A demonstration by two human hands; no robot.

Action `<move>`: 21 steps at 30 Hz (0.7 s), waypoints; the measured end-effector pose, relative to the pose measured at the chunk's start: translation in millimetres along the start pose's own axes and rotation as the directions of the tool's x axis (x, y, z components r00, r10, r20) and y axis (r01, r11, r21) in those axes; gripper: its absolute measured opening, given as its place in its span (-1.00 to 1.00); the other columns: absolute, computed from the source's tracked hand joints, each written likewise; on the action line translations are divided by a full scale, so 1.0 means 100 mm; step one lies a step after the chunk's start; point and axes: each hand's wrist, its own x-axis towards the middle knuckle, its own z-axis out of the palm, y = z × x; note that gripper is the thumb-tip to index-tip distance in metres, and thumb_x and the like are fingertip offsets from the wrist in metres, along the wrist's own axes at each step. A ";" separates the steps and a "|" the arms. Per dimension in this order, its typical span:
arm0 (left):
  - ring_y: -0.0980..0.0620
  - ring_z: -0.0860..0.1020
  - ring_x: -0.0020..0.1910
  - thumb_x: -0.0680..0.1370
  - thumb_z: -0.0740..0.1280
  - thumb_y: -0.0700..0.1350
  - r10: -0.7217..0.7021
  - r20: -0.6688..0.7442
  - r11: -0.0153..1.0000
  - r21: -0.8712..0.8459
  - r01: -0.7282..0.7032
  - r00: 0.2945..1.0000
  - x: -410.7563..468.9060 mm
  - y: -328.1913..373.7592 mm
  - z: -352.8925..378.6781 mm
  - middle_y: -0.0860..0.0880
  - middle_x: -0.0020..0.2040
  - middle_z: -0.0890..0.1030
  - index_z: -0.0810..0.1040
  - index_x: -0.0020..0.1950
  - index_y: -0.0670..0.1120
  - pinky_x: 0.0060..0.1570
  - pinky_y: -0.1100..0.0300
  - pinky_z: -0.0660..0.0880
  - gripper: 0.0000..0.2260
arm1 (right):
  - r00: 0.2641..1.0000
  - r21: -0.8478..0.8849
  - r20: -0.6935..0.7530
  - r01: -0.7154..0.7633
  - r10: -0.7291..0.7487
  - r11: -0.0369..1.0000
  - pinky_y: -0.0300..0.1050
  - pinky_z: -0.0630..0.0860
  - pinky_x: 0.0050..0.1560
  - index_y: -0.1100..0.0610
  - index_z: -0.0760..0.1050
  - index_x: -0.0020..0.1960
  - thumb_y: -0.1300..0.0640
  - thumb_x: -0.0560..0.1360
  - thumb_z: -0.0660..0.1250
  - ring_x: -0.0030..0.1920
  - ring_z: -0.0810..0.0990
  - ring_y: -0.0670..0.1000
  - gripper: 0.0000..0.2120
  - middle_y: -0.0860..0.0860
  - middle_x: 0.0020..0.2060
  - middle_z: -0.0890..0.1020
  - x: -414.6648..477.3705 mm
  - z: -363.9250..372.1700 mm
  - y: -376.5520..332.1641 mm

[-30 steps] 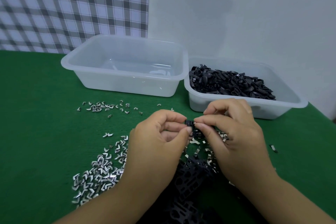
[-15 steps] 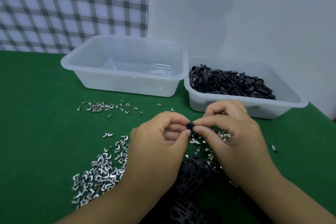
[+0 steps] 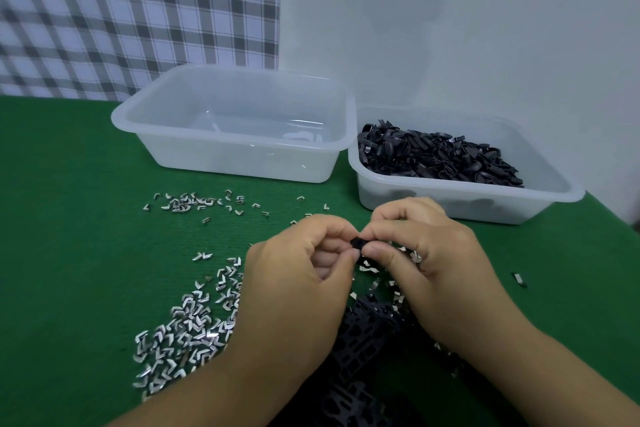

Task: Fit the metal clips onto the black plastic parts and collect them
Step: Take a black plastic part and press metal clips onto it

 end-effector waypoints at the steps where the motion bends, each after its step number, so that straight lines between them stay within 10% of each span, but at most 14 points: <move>1: 0.22 0.61 -0.37 0.38 0.48 -0.26 -0.010 0.001 1.000 -0.005 0.010 1.000 0.00 0.00 0.00 0.18 -0.30 0.64 0.61 -0.18 0.13 -0.32 0.42 0.52 -0.73 | 1.000 -0.017 -0.004 0.006 -0.006 1.000 -0.41 0.32 -0.06 0.10 0.63 -0.14 0.13 0.42 0.33 -0.06 0.48 -0.02 -0.89 -0.11 -0.19 0.54 0.01 0.01 -0.01; 10: 0.10 0.65 -0.33 0.46 0.40 -0.34 -0.273 -0.152 0.908 -0.366 0.202 0.950 0.14 -0.06 -0.06 0.01 -0.28 0.66 0.57 -0.16 -0.03 -0.34 0.36 0.55 -0.80 | 0.983 0.003 -0.137 -0.122 0.121 0.993 -0.44 0.37 0.03 -0.02 0.59 0.07 0.15 0.45 0.39 -0.03 0.48 -0.28 -0.79 -0.25 -0.08 0.55 0.10 -0.11 0.01; 21: 0.12 0.65 -0.34 0.46 0.39 -0.35 -0.306 -0.187 0.875 -0.442 0.198 0.934 0.17 -0.10 -0.05 0.02 -0.31 0.65 0.55 -0.13 -0.08 -0.33 0.42 0.51 -0.83 | 0.949 -0.267 0.261 -0.106 0.177 0.958 -0.07 0.40 0.09 -0.01 0.64 -0.01 0.07 0.50 0.32 0.03 0.46 0.04 -0.86 -0.03 -0.09 0.64 0.31 0.13 -0.06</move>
